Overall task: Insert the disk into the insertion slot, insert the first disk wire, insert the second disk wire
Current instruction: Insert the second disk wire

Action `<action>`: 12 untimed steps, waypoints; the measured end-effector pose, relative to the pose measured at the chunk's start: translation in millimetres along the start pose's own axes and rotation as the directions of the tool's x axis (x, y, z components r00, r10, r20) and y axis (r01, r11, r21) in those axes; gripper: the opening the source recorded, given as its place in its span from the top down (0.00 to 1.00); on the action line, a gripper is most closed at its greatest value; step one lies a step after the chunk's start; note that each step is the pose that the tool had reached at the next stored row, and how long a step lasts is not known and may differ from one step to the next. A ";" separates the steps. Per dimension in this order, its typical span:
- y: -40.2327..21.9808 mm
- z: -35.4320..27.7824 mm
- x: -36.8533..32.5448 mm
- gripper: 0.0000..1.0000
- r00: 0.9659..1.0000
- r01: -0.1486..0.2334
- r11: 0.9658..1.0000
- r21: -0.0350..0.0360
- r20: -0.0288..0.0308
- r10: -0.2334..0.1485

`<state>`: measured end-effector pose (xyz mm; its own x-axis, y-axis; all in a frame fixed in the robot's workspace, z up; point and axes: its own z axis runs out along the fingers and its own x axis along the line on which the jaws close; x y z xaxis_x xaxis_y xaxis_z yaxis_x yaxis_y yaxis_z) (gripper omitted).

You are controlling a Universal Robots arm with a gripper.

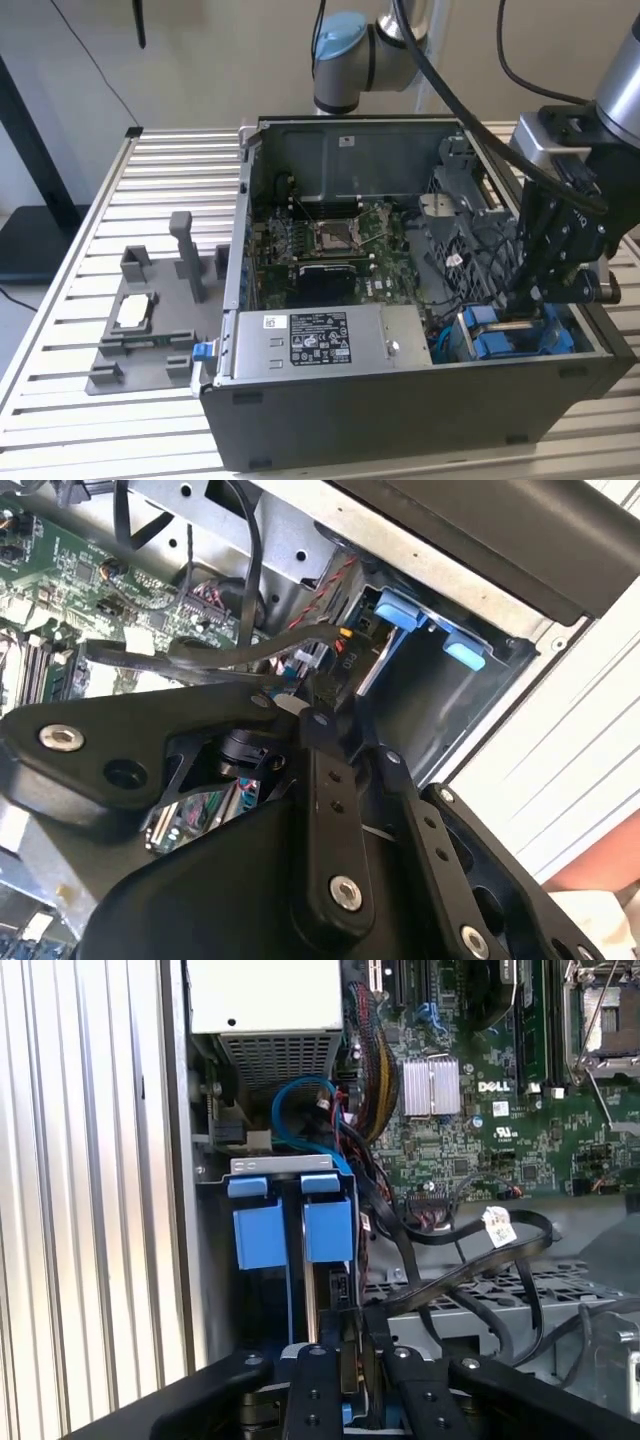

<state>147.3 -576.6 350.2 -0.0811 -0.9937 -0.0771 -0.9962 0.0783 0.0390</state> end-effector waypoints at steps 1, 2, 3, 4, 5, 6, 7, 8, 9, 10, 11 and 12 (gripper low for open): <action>0.0 -1.1 -0.1 0.76 1.000 0.000 1.000 0.000 0.000 0.000; 0.1 -2.7 -0.2 0.76 1.000 0.000 1.000 0.000 0.000 0.000; 0.2 -5.0 -0.4 0.76 1.000 0.000 1.000 0.000 0.000 0.000; 0.3 -7.2 -0.5 0.76 1.000 -0.001 1.000 0.000 0.000 0.001; 0.3 -9.5 -0.7 0.76 1.000 -0.001 1.000 0.000 0.000 0.001; 0.4 -11.6 -0.9 0.76 1.000 -0.002 1.000 0.000 0.000 0.002; 0.6 -14.2 -1.1 0.76 1.000 -0.002 1.000 0.000 0.000 0.002; 0.6 -16.6 -1.3 0.76 1.000 -0.002 1.000 0.000 0.000 0.002; 0.7 -18.8 -1.5 0.76 1.000 -0.002 1.000 0.000 0.001 0.002; 0.8 -20.6 -1.6 0.76 1.000 -0.003 1.000 0.000 0.001 0.003; 0.9 -21.9 -1.7 0.76 1.000 -0.003 1.000 0.000 0.001 0.003; 0.9 -22.5 -1.7 0.76 1.000 -0.003 1.000 0.000 0.001 0.003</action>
<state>147.3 -576.6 372.8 -0.0837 -0.9934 -0.0778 -0.9960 0.0809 0.0390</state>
